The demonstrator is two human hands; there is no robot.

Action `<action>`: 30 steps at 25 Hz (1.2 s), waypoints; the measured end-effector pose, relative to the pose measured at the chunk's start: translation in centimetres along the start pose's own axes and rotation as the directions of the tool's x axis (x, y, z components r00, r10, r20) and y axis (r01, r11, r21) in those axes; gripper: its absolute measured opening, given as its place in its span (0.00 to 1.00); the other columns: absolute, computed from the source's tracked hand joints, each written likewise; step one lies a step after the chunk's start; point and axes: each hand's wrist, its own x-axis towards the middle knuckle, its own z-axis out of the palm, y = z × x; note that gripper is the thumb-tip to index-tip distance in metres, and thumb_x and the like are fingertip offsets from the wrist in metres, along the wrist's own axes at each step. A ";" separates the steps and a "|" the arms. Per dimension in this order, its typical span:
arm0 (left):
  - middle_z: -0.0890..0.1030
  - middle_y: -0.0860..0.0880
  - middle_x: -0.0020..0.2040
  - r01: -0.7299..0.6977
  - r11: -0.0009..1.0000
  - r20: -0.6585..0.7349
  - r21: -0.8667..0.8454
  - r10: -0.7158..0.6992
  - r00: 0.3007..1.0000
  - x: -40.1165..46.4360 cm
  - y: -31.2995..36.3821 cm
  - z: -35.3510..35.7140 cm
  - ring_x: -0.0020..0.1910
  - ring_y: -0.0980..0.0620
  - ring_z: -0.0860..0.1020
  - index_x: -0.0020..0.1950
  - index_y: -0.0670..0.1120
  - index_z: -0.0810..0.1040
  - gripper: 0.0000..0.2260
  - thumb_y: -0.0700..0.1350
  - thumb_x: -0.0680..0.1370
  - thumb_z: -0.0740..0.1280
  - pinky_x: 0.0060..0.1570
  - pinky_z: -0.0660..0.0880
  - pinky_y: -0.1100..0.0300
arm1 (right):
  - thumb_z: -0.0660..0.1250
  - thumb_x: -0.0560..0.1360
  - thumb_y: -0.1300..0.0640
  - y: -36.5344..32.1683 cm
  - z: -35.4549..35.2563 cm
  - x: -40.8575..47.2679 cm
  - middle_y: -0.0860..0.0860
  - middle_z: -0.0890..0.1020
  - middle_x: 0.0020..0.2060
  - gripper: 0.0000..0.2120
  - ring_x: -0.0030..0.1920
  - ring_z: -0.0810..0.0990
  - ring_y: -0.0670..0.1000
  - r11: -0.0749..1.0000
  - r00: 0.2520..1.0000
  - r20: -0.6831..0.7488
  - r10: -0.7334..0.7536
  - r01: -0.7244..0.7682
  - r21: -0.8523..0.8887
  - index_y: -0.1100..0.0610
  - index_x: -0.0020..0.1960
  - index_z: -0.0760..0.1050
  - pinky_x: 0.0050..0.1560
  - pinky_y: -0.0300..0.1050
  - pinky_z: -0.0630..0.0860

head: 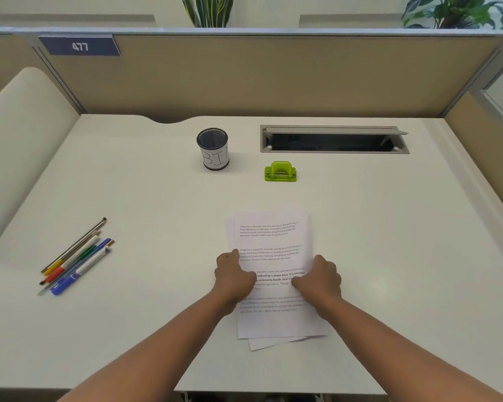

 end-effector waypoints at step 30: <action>0.72 0.46 0.75 -0.159 0.842 0.015 -0.516 0.195 0.981 0.6 3.2 -4.7 0.63 0.58 0.79 0.80 0.51 0.54 0.39 0.59 0.76 0.71 0.58 0.78 0.57 | 0.63 0.80 0.68 0.2 -7.1 1.0 0.56 0.86 0.56 0.15 0.55 0.85 0.59 0.544 0.854 0.158 -0.496 0.163 0.823 0.55 0.61 0.80 0.52 0.52 0.83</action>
